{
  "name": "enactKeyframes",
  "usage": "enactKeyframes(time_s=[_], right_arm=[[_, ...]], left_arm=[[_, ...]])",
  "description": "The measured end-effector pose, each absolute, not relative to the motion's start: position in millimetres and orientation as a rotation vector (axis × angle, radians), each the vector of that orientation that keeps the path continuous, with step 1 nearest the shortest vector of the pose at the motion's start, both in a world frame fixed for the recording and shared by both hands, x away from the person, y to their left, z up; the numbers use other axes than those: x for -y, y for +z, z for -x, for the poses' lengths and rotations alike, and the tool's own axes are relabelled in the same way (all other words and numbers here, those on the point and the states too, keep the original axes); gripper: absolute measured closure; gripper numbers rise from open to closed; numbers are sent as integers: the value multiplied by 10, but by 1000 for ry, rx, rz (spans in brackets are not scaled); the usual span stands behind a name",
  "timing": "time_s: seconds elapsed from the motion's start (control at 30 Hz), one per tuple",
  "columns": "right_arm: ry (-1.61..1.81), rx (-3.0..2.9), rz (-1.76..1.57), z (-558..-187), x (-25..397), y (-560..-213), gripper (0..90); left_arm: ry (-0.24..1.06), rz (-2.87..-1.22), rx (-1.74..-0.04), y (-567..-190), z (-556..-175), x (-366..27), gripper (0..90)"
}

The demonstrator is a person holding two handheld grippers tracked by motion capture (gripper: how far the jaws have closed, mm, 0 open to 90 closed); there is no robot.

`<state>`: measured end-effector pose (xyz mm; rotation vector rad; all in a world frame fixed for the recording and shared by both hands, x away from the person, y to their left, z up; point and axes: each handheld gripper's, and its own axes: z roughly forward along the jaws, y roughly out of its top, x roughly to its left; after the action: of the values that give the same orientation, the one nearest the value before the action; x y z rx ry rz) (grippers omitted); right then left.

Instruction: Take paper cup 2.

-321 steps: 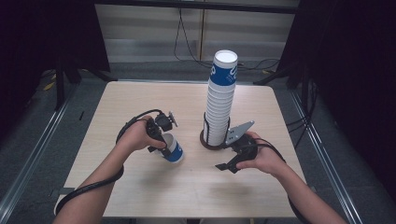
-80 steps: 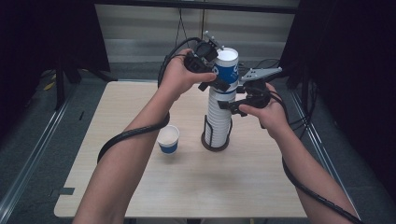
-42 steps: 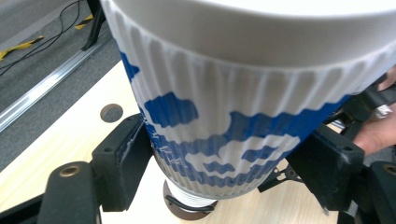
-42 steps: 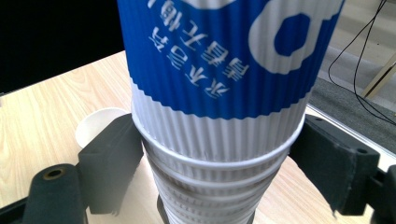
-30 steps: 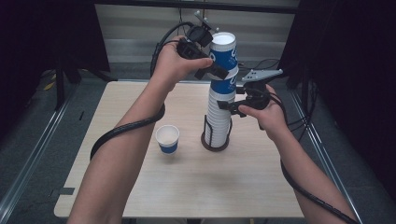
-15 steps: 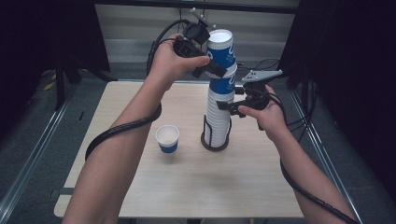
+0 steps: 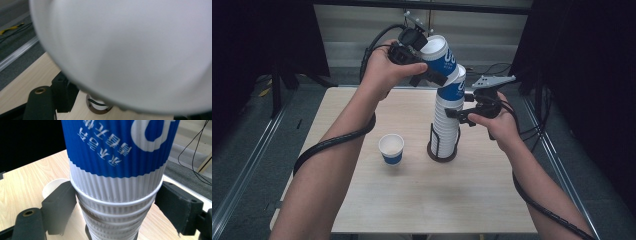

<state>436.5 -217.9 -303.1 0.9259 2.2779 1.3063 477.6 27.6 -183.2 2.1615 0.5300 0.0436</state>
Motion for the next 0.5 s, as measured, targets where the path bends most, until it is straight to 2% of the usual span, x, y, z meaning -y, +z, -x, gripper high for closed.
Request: enactKeyframes(time_s=[0.5], right_arm=[[1303, -2272, -919, -4321, 2213, -3084, 168]], left_arm=[[58, -2164, -546, -1882, -4645, -518, 268]])
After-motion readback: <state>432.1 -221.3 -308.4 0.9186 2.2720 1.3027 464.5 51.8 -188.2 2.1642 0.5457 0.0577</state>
